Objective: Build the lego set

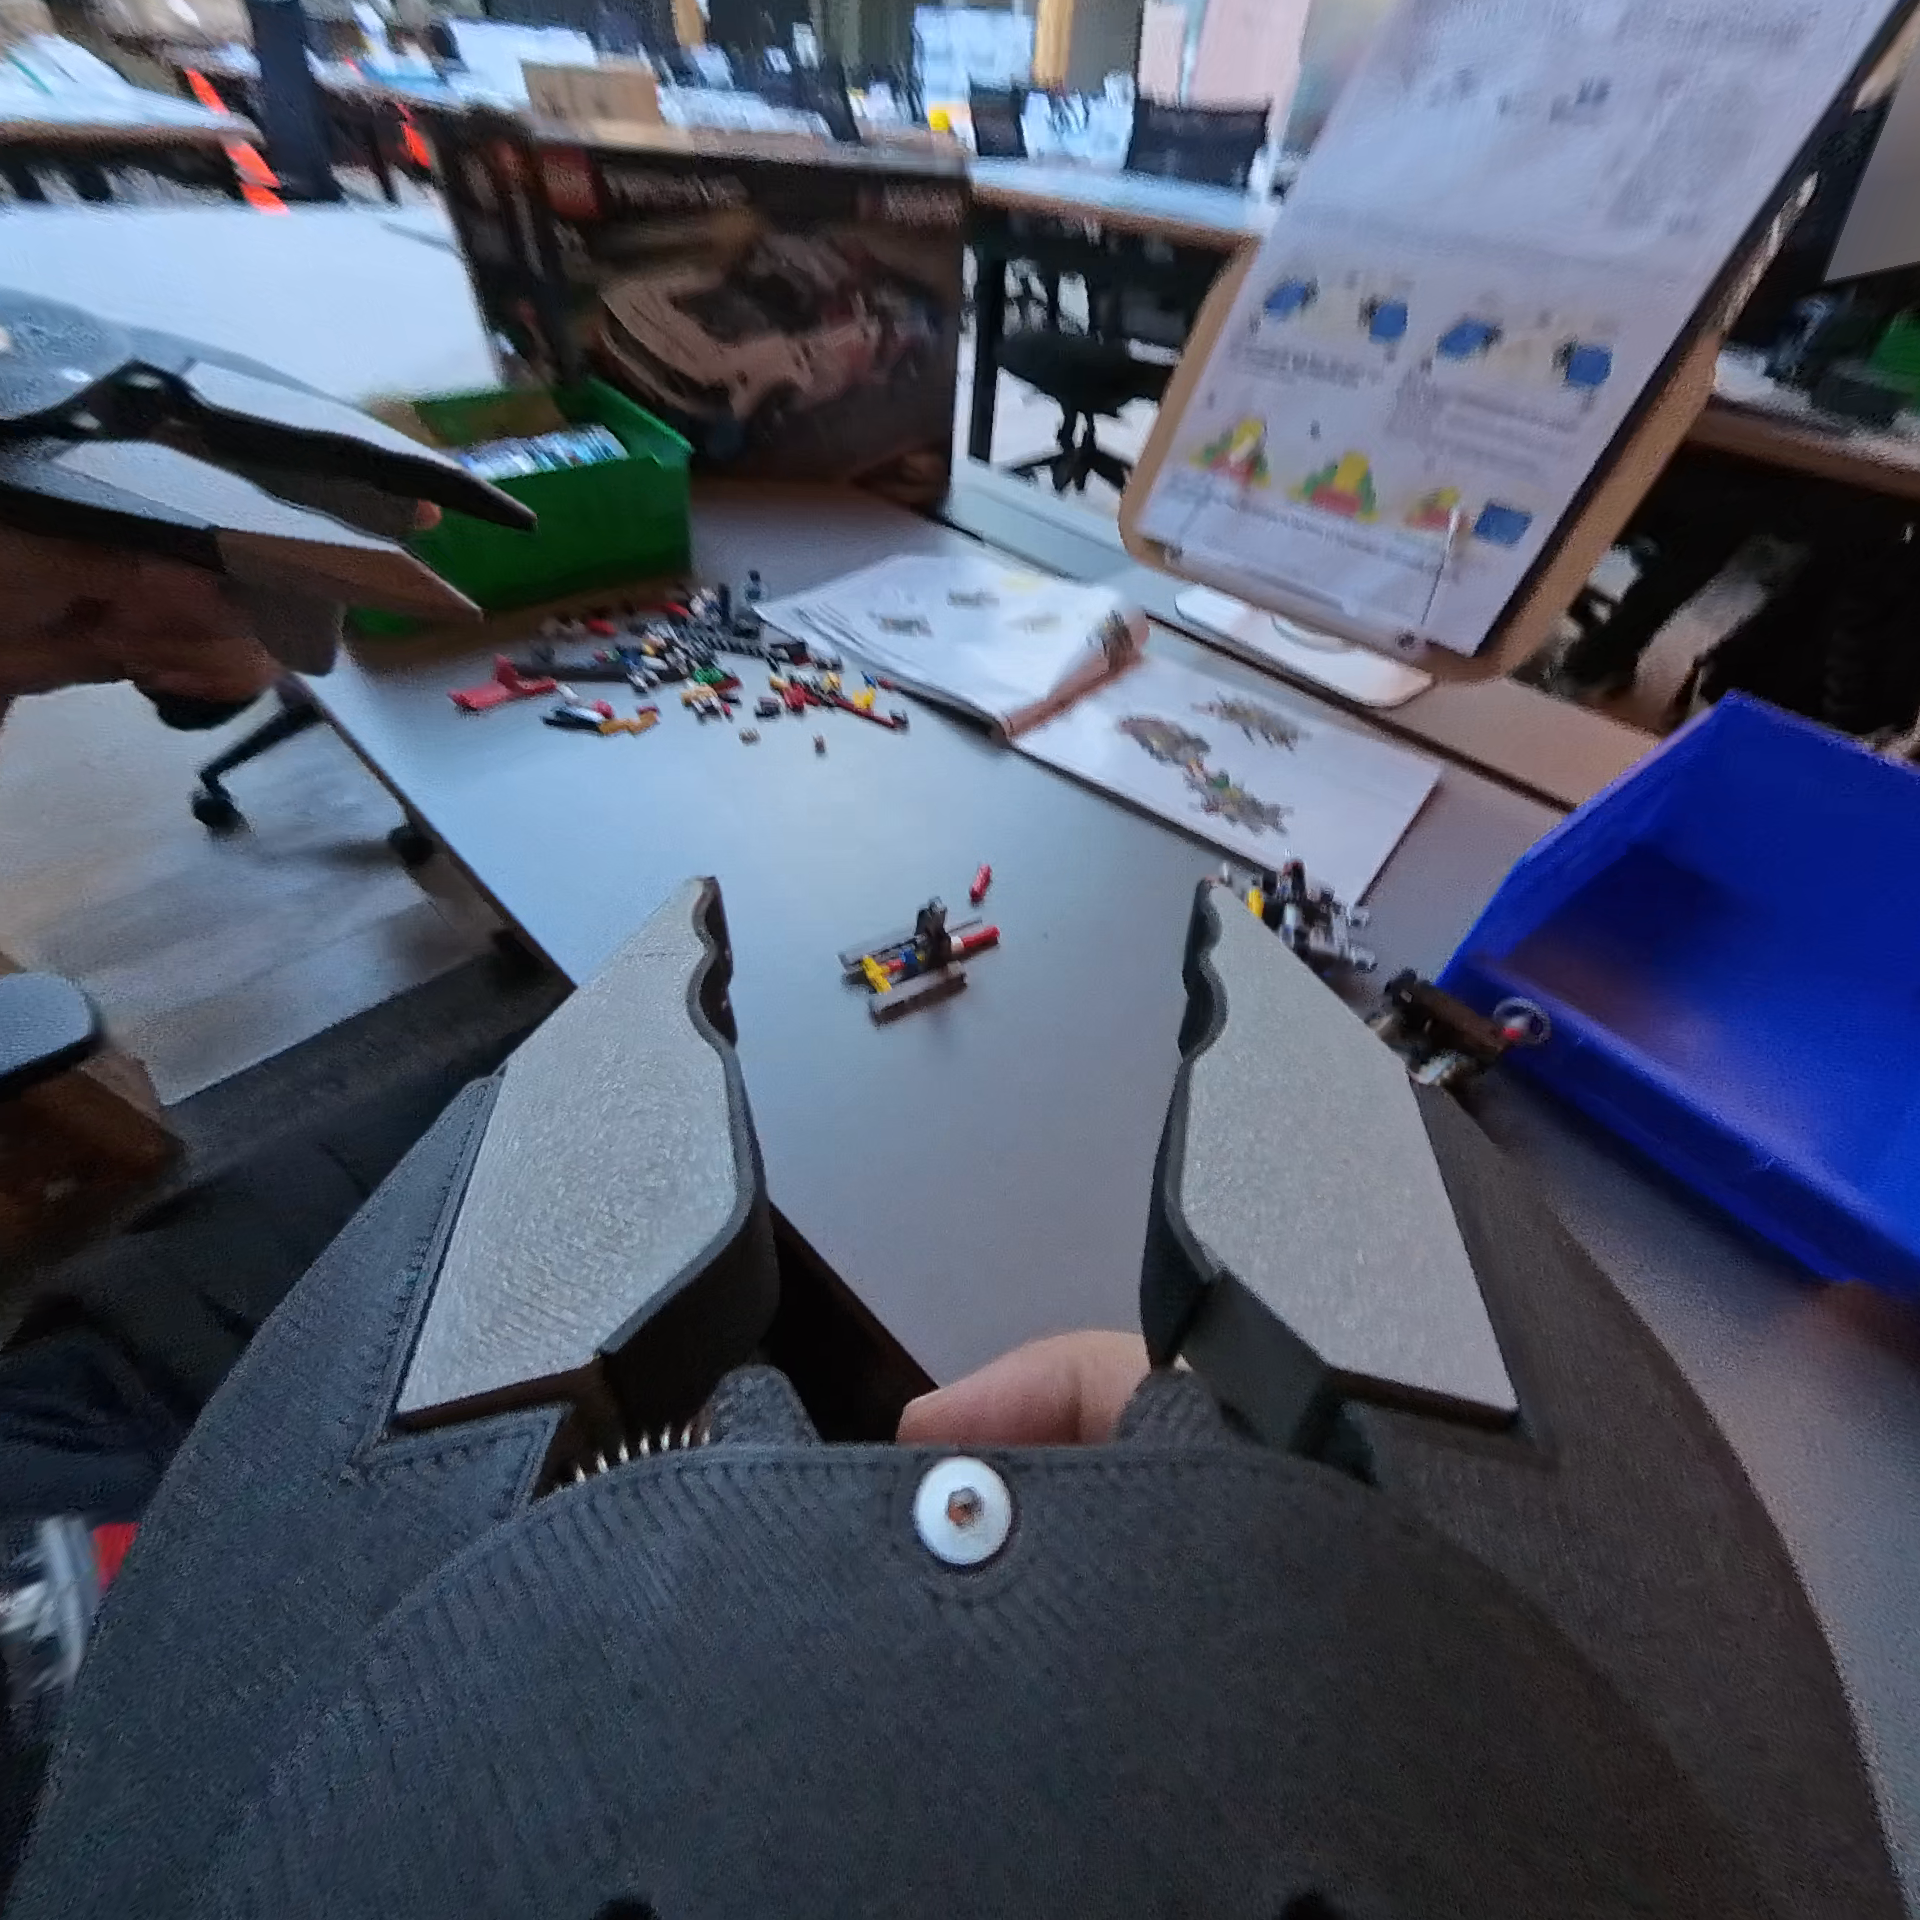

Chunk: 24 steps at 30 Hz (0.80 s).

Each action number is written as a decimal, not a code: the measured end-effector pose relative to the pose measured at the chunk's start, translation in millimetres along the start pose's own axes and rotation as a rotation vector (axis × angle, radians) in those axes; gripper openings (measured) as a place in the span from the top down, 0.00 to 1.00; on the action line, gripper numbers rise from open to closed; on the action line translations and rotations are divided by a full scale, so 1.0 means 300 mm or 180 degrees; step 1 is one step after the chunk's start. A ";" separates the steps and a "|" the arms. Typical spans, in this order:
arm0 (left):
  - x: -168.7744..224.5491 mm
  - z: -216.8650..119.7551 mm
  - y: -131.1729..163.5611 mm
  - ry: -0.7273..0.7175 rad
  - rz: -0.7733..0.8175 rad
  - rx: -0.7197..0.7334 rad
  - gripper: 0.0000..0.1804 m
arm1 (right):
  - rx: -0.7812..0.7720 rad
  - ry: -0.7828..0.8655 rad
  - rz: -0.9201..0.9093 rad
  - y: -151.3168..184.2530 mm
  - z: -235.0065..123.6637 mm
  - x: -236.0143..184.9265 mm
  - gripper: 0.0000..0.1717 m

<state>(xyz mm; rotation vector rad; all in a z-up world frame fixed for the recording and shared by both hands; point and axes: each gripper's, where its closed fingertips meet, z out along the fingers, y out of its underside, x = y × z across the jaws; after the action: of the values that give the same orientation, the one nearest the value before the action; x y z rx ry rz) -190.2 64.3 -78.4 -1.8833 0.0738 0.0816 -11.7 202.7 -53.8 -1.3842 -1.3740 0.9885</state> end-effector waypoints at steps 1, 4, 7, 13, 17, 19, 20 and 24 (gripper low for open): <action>-0.017 0.052 0.051 -0.0036 -0.0122 -0.0115 0.71 | -0.0121 0.0055 0.0026 0.037 0.046 0.007 0.51; -0.016 0.180 0.218 0.0121 -0.0468 -0.0547 0.72 | -0.0465 0.0106 0.0110 0.159 0.172 0.009 0.54; -0.019 0.240 0.314 0.0148 -0.0437 -0.0824 0.72 | -0.0696 0.0022 0.0075 0.245 0.262 0.004 0.57; -0.057 0.298 0.399 0.0335 -0.0002 -0.0844 0.73 | -0.0653 -0.0172 -0.0050 0.312 0.418 0.073 0.67; -0.110 0.374 0.344 0.0395 0.0214 -0.0383 0.74 | -0.0398 -0.0335 -0.0142 0.310 0.558 0.152 0.69; -0.132 0.416 0.308 0.0476 0.0230 -0.0130 0.74 | -0.0187 -0.0444 -0.0133 0.282 0.628 0.186 0.69; -0.149 0.439 0.297 0.0480 0.0229 -0.0029 0.75 | -0.0070 -0.0497 -0.0120 0.263 0.662 0.201 0.70; -0.182 0.516 0.293 0.0702 0.0079 0.0060 0.76 | 0.0299 -0.0743 0.0034 0.186 0.780 0.230 0.73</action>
<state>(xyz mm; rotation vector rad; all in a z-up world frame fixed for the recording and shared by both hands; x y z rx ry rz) -255.7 185.1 -204.2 -1.8667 0.2481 -0.1100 -219.1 290.1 -163.1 -1.2372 -1.4705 1.2370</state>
